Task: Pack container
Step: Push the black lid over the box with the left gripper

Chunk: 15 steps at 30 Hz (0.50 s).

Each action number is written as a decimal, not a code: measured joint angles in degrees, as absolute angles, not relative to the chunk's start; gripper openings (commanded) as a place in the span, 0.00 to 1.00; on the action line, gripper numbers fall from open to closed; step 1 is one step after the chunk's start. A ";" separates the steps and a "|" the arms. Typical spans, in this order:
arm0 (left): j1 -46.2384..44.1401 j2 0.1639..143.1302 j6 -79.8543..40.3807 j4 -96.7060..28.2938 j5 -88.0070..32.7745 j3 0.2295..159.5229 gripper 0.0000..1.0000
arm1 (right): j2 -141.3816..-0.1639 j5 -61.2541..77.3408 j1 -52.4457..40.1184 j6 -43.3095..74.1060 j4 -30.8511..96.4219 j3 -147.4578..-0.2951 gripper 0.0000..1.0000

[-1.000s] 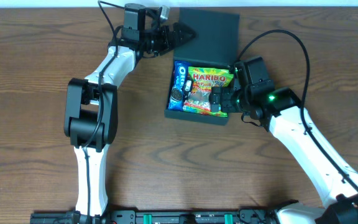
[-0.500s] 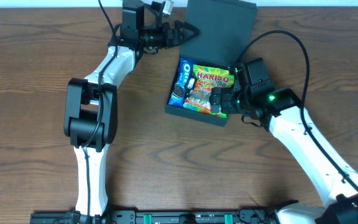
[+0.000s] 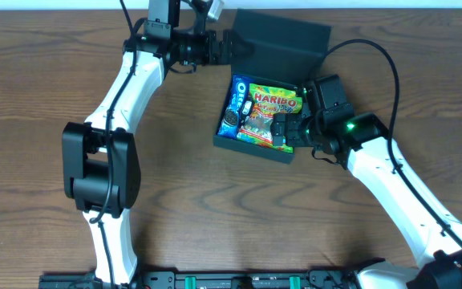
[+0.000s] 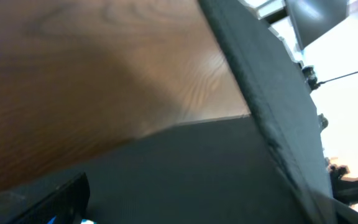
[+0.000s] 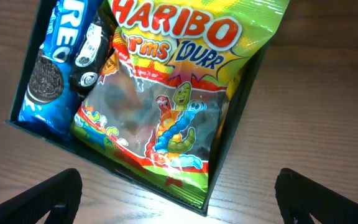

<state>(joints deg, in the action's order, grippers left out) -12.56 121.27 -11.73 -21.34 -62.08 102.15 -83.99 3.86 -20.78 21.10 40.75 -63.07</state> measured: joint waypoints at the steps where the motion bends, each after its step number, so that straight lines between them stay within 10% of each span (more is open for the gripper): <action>1: -12.56 121.03 -10.22 -22.74 -61.71 102.15 0.96 | -83.99 3.81 -20.78 21.12 40.66 -63.07 0.99; 15: -13.26 112.68 3.99 -47.64 -51.68 102.17 0.96 | -82.06 6.02 -22.76 21.56 39.27 -63.00 0.99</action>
